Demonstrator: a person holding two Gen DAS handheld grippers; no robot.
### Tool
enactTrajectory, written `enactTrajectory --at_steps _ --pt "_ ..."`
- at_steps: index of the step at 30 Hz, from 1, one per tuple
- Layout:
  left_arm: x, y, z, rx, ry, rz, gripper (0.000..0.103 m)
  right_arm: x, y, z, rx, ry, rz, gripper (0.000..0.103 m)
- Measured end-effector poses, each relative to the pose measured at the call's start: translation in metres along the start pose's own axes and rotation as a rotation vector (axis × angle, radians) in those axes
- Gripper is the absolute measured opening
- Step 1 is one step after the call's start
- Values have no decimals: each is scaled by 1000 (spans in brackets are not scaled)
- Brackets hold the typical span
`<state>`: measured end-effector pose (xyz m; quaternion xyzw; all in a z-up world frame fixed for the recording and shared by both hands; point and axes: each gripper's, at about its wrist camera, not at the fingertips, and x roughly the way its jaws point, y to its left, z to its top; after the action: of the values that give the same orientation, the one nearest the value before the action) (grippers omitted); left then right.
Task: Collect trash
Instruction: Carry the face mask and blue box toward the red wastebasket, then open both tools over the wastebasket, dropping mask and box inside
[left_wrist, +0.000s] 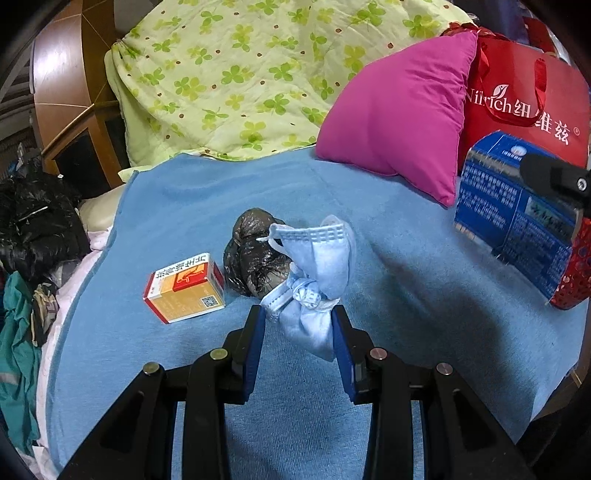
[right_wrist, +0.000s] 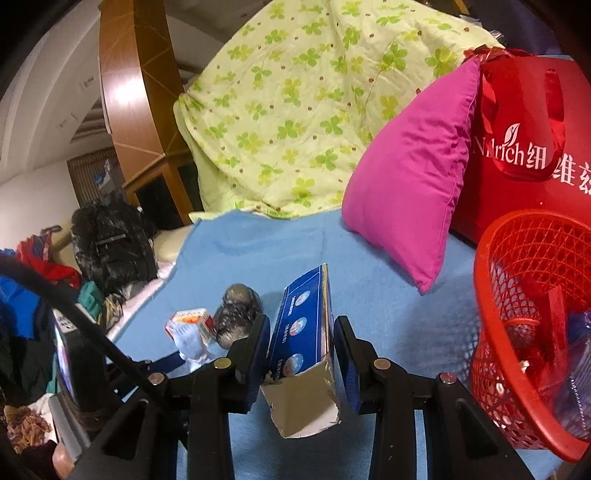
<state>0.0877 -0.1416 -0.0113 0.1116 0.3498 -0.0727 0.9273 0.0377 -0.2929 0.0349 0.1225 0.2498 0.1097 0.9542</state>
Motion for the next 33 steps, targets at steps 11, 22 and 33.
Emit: enactTrajectory --at_steps 11,22,33 --pt "-28 -22 27 57 -63 24 38 -38 -11 12 37 -139 32 38" --pt "-52 -54 51 117 -127 10 38 -77 -33 19 63 -268 10 38" --pt "-64 -83 70 156 -161 -42 38 -112 -71 23 130 -358 -39 38"
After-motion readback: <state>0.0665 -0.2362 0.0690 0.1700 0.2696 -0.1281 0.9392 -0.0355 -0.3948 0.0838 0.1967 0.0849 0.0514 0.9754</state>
